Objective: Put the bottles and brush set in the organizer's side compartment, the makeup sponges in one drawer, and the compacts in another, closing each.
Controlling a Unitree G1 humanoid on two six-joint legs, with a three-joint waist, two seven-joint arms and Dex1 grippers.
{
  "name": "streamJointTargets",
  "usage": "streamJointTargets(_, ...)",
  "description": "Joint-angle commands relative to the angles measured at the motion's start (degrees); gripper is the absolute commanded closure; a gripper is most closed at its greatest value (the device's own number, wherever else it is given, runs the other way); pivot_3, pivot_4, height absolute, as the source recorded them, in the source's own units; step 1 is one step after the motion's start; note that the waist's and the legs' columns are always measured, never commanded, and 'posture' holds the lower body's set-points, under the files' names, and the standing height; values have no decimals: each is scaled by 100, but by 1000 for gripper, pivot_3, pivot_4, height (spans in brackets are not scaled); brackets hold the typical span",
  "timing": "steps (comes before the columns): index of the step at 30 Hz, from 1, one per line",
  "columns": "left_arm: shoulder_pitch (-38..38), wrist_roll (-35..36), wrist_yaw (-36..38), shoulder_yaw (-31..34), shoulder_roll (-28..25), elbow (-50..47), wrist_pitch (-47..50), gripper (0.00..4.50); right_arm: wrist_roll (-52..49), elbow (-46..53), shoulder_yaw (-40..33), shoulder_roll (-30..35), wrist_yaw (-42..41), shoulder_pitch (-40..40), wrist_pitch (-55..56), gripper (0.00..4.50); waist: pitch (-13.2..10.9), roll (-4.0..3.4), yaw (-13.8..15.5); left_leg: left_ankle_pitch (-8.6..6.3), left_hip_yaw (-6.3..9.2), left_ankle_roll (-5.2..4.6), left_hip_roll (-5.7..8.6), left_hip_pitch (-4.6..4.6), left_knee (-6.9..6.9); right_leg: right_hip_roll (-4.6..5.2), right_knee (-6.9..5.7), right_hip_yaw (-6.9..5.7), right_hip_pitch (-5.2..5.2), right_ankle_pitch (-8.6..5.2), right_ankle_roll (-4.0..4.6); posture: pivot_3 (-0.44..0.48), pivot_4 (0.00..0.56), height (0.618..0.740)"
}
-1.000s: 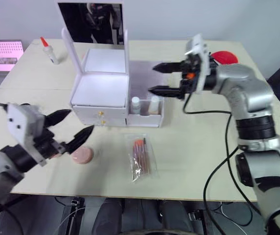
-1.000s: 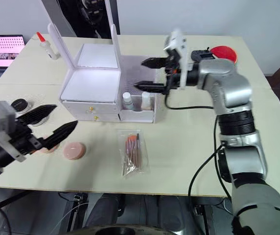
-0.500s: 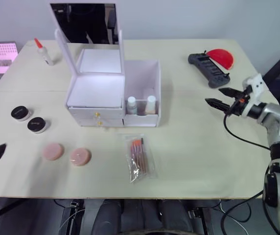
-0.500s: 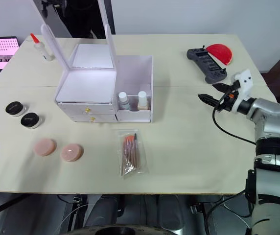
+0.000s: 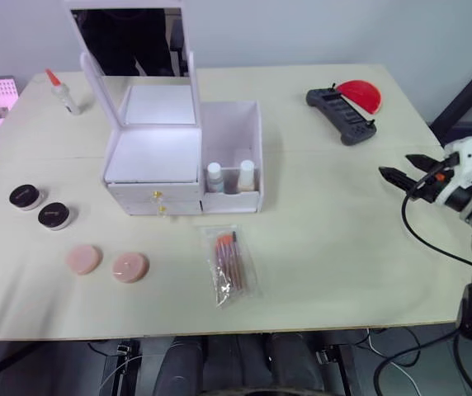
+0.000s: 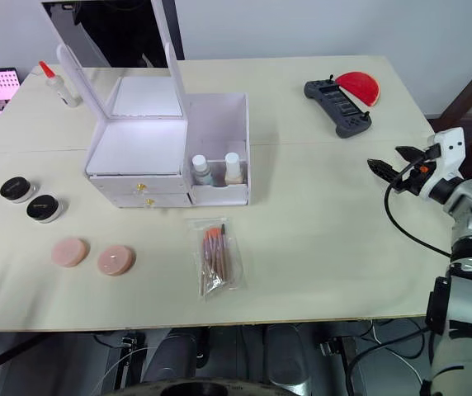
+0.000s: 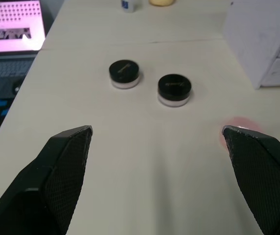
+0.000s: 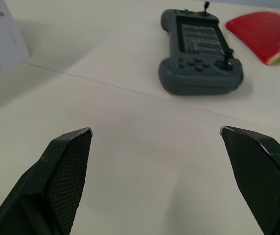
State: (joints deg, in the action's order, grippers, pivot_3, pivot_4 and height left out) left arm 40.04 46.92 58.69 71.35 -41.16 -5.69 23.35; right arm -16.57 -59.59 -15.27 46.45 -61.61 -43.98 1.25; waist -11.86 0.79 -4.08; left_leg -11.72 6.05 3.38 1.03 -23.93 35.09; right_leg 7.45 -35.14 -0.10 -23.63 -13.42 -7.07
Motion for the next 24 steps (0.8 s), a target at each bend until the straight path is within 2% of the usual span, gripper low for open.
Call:
streamJointTargets(1, -222, 844, -274, 300, -347, -831, 544, 0, -241, 815, 135, -25, -685, -170, -668, 63, 0, 0, 24, 8, 2, -13, 0, -1, -4, -1, -7, -1, -4, -1, -2, 0, 150, 740)
streamJointTargets(4, -519, 1362, -523, 24, -770, -1540, 1078, 0, -569, 2011, 365, -74, -1130, -58, -1732, 63, -3, -6, 61, 11, 11, -18, 0, -6, -3, -5, -21, -3, -9, -5, -8, 0, 150, 740)
streamJointTargets(7, -856, 1891, -829, -488, -1099, -2280, 1519, 0, -836, 3247, 559, -27, -1157, 131, -2710, 63, -6, -15, 89, 11, 8, -18, 0, -5, -4, -5, -27, -1, -12, -4, -9, 0, 150, 740)
streamJointTargets(11, -1573, 2364, -1355, -1537, -1485, -3067, 1775, 0, -1295, 4854, 747, 103, -1120, 439, -3861, 63, -6, -16, 154, 11, 8, -18, 0, -6, -8, -8, -28, -1, -17, -9, -16, 0, 150, 740)
streamJointTargets(14, -1992, 2691, -1452, -2244, -1758, -3528, 1949, 0, -1483, 6053, 918, 261, -909, 766, -4507, 63, -6, -16, 175, 12, 8, -19, -1, -19, -6, -11, -34, 0, -32, -8, -15, 0, 150, 740)
streamJointTargets(17, -2284, 2552, -1488, -2816, -1973, -3851, 2009, 0, -1825, 6899, 1002, 538, -1035, 1122, -5011, 63, -6, -16, 192, 12, 6, -20, 0, -27, -2, -11, -35, 1, -35, -8, -15, 0, 150, 740)
streamJointTargets(19, -2787, 2304, -1666, -3605, -2121, -4057, 1945, 0, -1723, 7502, 1194, 643, -626, 1383, -5335, 63, -5, -16, 223, 12, 6, -20, 0, -30, 1, -12, -34, 1, -35, -8, -15, 0, 150, 740)
streamJointTargets(21, -3241, 2196, -1918, -4238, -2067, -4149, 1912, 0, -1924, 7832, 1292, 597, -370, 1470, -5828, 63, -4, -14, 256, 13, 7, -20, 0, -30, 10, -15, -39, 1, -36, -4, -10, 0, 150, 740)
streamJointTargets(24, -3466, 2007, -2125, -4657, -1950, -4225, 1954, 0, -2251, 8035, 1559, 746, -264, 1411, -6756, 63, -3, -14, 270, 13, 6, -22, -1, -28, 15, -16, -40, 4, -36, 5, 2, 0, 150, 740)
